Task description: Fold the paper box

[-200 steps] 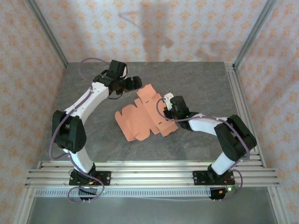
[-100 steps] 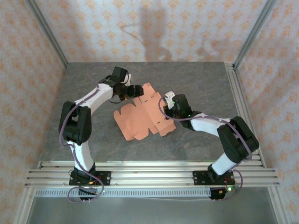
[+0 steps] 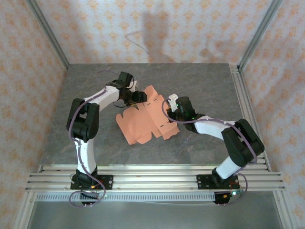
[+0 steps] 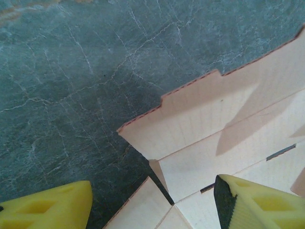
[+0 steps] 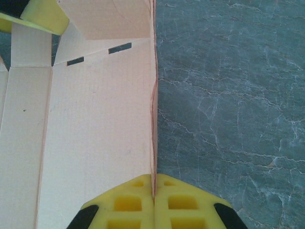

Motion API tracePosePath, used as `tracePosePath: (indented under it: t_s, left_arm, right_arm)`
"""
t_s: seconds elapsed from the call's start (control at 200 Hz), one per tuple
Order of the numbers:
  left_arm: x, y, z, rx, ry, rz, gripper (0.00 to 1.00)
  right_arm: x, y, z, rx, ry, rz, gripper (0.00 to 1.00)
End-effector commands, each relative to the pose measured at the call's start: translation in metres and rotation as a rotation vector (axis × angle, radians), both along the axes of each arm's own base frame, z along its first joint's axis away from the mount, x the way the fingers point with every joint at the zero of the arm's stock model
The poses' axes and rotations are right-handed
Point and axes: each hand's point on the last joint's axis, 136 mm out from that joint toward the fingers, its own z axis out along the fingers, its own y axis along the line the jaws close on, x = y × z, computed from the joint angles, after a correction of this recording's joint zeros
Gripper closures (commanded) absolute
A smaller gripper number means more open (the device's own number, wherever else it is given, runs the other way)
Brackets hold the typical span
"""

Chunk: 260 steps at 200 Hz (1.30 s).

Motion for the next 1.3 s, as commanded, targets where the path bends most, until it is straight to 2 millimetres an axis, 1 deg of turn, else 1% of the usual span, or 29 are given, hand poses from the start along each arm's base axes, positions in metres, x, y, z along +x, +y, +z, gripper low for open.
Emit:
tracePosePath:
  t_s: [0.0,0.06,0.09,0.205,0.35,0.561,0.606,0.616,0.651,0.686,0.721,0.846,1.071,1.181,1.296]
  left_arm:
    - [0.001,-0.014,0.021,-0.047,-0.046,-0.048,0.31]
    - [-0.002,-0.016,0.025,-0.046,-0.05,-0.061,0.32]
    - [-0.004,-0.018,0.028,-0.044,-0.053,-0.07,0.33]
    - [-0.013,-0.027,0.036,-0.039,-0.062,-0.115,0.33]
    - [-0.025,-0.035,0.034,-0.034,-0.036,-0.158,0.34]
    - [-0.036,-0.042,0.041,-0.016,-0.044,-0.196,0.34]
    - [-0.038,-0.043,0.04,-0.016,-0.039,-0.2,0.36]
    - [-0.038,-0.043,0.039,-0.015,-0.039,-0.2,0.4]
    - [-0.04,-0.044,0.038,-0.016,-0.033,-0.204,0.44]
    - [-0.041,-0.045,0.035,-0.017,-0.023,-0.206,0.48]
    - [-0.044,-0.046,0.032,-0.018,-0.01,-0.21,0.49]
    - [-0.049,-0.047,0.019,-0.007,0.03,-0.209,0.5]
    - [-0.059,-0.045,-0.017,0.003,0.103,-0.195,0.52]
    - [-0.062,-0.043,-0.039,0.025,0.147,-0.198,0.54]
    - [-0.061,-0.045,-0.054,0.029,0.174,-0.192,0.54]
  right_arm:
    - [0.003,0.001,0.012,0.016,-0.021,0.0,1.0]
    - [0.003,0.001,0.01,0.009,-0.017,0.0,1.0]
    - [0.004,0.001,0.009,0.007,-0.015,-0.002,1.0]
    - [0.005,0.001,0.007,0.003,-0.012,-0.004,1.0]
    - [0.005,0.001,0.003,-0.003,-0.007,-0.004,1.0]
    - [0.005,-0.001,-0.004,-0.016,0.005,-0.012,1.0]
    - [0.006,-0.002,-0.004,-0.016,0.005,-0.016,1.0]
    - [0.006,-0.002,-0.005,-0.017,0.007,-0.017,1.0]
    - [0.006,-0.002,-0.005,-0.017,0.007,-0.017,1.0]
    - [0.006,-0.002,-0.006,-0.017,0.009,-0.017,1.0]
    - [0.006,-0.002,-0.006,-0.018,0.008,-0.018,1.0]
    - [0.006,-0.002,-0.007,-0.021,0.01,-0.02,1.0]
    - [0.006,-0.003,-0.007,-0.021,0.011,-0.025,1.0]
    - [0.006,-0.001,-0.008,-0.017,0.012,-0.021,1.0]
    - [0.005,-0.001,-0.012,-0.027,0.023,-0.02,1.0]
